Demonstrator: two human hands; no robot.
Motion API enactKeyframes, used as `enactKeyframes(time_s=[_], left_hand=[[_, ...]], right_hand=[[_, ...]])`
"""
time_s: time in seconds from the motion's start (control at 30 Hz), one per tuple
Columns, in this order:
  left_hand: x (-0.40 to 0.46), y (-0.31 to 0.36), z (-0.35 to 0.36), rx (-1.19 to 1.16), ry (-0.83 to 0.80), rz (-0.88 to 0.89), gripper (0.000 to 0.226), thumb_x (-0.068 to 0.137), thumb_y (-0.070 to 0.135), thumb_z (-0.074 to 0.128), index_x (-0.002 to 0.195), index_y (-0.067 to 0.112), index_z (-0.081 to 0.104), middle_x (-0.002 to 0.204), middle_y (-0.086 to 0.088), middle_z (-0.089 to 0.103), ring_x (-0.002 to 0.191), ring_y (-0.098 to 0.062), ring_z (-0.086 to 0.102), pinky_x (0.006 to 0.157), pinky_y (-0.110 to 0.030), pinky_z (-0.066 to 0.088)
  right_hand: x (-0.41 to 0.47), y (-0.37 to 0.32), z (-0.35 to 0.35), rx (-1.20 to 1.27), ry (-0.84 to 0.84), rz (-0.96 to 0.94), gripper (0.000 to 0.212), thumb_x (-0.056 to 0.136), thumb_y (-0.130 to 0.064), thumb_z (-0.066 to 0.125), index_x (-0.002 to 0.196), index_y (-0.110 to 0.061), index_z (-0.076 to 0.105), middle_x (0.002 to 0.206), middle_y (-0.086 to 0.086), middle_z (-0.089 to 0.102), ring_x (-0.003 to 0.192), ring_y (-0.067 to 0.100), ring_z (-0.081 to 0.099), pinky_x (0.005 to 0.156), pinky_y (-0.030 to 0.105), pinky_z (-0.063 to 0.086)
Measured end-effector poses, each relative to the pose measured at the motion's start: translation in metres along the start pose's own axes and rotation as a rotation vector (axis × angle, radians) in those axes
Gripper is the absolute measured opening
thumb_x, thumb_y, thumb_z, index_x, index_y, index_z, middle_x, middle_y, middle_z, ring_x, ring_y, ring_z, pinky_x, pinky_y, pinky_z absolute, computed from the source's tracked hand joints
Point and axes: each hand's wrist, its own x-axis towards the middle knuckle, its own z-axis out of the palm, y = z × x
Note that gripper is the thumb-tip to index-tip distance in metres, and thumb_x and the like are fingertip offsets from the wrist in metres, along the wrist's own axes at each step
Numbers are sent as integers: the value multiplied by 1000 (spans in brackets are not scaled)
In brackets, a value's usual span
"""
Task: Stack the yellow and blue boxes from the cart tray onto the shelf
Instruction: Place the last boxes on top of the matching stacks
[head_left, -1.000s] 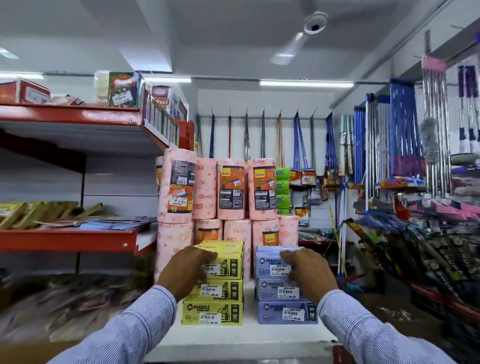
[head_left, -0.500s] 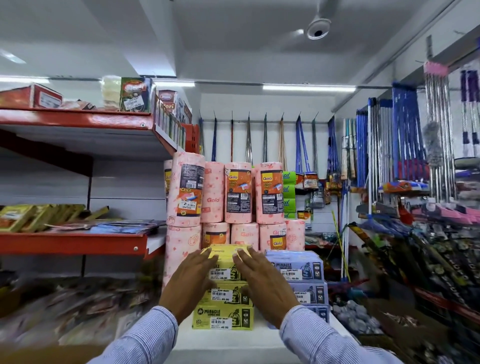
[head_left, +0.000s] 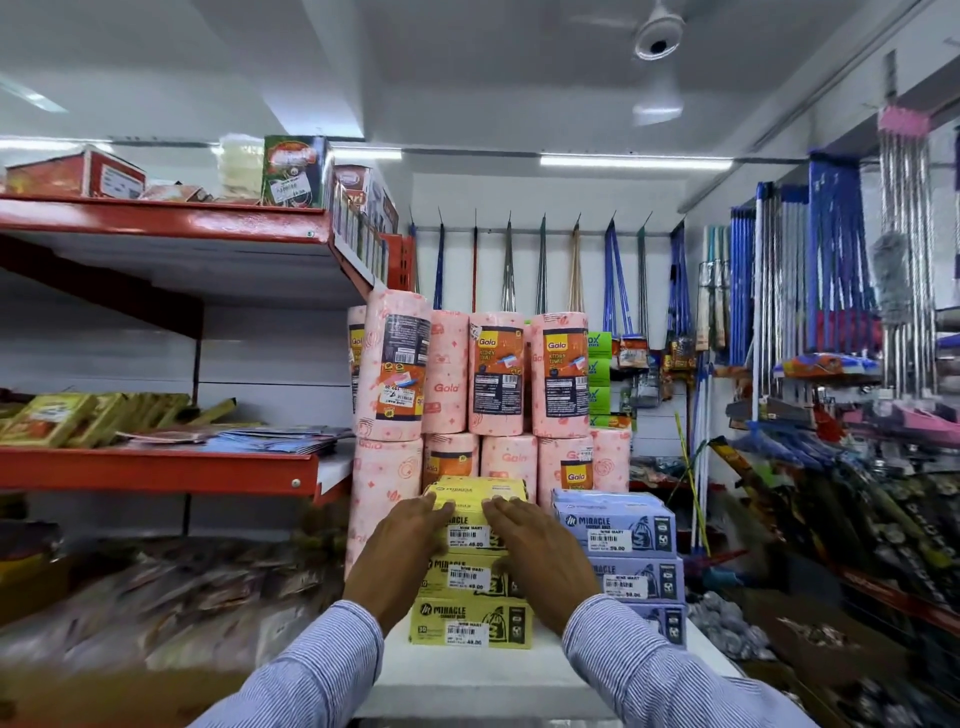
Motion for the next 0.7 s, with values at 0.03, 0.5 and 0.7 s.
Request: enactKeyframes(time_s=[0.03,0.5,0.7], left_hand=[[0,0,1,12,1,8,46,95,10,62,139,21,54,148,-10,52,132,-26,51,106,-40,49],[-25,31,18,445,132,345,82,94,45,52,157,12,12,167,-16,3,154,-37,-3,118,-66,6],[-14,77,49,487,63,424,77,96,47,41,156,8,14,167,-15,9,154,-34,-1,115,-68,8]], right_hand=[[0,0,0,3,1,3,75,85,-19,71,147,-15,28,152,7,39,138,25,36,112,39,32],[-52,22,-20,-252,152,47,86,88,-53,56,152,-18,9,161,16,-3,145,42,-8,116,62,8],[-87,72,-32,-302,99,162,86,86,-53,59,151,-18,16,161,17,5,145,43,-3,111,68,10]])
